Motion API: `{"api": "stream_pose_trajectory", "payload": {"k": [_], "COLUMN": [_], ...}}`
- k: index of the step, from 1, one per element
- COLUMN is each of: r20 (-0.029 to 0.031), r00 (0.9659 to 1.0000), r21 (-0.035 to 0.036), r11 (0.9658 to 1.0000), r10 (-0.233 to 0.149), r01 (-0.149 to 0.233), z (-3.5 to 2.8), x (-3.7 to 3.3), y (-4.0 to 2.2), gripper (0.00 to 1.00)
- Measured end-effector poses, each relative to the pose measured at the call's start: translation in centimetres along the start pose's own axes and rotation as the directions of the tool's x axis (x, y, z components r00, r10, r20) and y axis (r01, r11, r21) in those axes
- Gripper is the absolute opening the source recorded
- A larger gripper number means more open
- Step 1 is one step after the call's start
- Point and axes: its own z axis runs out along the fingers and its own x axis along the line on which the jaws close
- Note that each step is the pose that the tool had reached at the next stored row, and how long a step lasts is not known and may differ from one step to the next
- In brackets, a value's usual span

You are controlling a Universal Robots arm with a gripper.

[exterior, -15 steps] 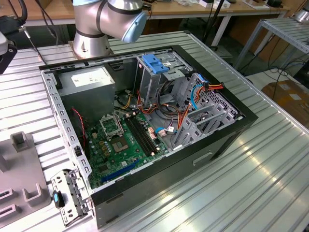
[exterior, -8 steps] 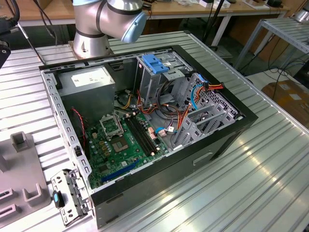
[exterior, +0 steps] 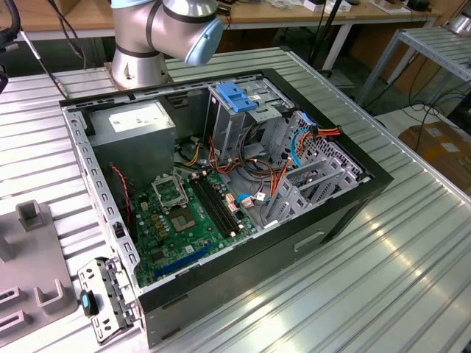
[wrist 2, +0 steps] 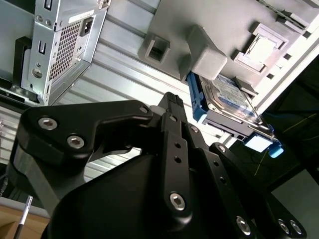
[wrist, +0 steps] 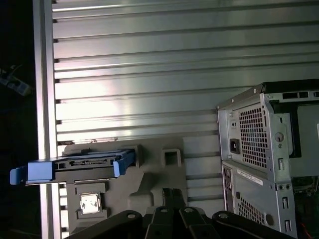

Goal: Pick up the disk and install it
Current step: 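Reach for the disk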

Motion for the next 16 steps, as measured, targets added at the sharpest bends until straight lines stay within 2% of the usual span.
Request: {"api": "stream_pose_trajectory", "payload": {"k": [10, 16], "r20": [-0.0019, -0.0034], "r00": [1.0, 1.0], "r21": [0.0002, 0.0003], "r11": [1.0, 1.0], "r10": [0.0, 0.0], "r01": [0.0, 0.0], "z": [0.03, 0.05], "x": [0.87, 1.64], "y": [-0.07, -0.13], "gripper": [0.11, 0.11]}}
